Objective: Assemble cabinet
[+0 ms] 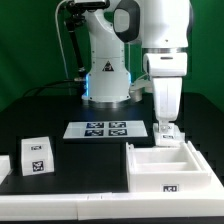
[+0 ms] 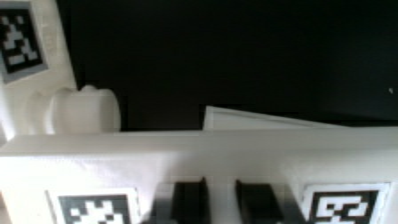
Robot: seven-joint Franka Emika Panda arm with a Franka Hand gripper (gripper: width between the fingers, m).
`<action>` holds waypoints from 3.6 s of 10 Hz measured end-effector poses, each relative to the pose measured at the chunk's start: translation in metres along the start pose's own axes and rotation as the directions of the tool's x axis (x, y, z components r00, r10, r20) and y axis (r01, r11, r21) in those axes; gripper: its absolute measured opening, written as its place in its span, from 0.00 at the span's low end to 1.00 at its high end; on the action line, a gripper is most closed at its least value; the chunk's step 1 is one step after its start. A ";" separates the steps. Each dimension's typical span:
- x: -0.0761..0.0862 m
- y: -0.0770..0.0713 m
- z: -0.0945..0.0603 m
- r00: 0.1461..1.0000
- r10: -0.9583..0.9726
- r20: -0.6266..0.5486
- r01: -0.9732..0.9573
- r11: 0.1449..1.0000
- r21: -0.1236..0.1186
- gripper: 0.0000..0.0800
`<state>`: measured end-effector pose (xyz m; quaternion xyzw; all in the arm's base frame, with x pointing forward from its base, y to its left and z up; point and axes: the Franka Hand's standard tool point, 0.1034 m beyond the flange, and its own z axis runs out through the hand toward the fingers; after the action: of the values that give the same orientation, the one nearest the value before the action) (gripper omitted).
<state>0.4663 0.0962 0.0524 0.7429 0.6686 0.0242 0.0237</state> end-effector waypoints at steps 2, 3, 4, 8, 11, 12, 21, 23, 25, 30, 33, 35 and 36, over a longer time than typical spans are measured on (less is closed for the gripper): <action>0.003 0.001 -0.001 1.000 0.005 -0.001 -0.005 1.000 -0.002 0.09; 0.005 0.001 -0.001 1.000 0.006 -0.002 -0.006 1.000 -0.004 0.09; 0.007 0.001 -0.002 1.000 0.002 -0.003 -0.002 1.000 -0.004 0.09; 0.005 0.004 -0.001 1.000 0.007 -0.002 -0.007 1.000 -0.004 0.09; 0.007 0.004 -0.001 1.000 0.009 -0.003 -0.009 1.000 -0.006 0.09; 0.007 0.004 -0.001 1.000 0.009 -0.003 -0.009 1.000 -0.006 0.09; -0.004 0.037 0.001 0.994 -0.105 0.013 0.105 0.994 0.006 0.09; -0.003 0.037 0.001 0.995 -0.096 0.013 0.096 0.995 0.006 0.09; -0.004 0.039 0.001 0.994 -0.107 0.018 0.107 0.994 0.014 0.09; 0.004 0.077 0.002 0.995 -0.100 0.029 0.100 0.995 0.019 0.09; 0.007 0.096 0.002 0.995 -0.097 0.030 0.097 0.995 0.014 0.09; 0.008 0.103 0.002 0.995 -0.093 0.029 0.093 0.996 0.008 0.09; 0.009 0.105 0.003 0.996 -0.090 0.028 0.089 0.996 0.006 0.09</action>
Offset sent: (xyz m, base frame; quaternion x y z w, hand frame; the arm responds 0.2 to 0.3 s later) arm 0.0005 0.0124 0.0075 -0.0072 0.0020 0.0011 1.0000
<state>0.5719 0.0936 0.0568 0.7125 0.7008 0.0109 0.0325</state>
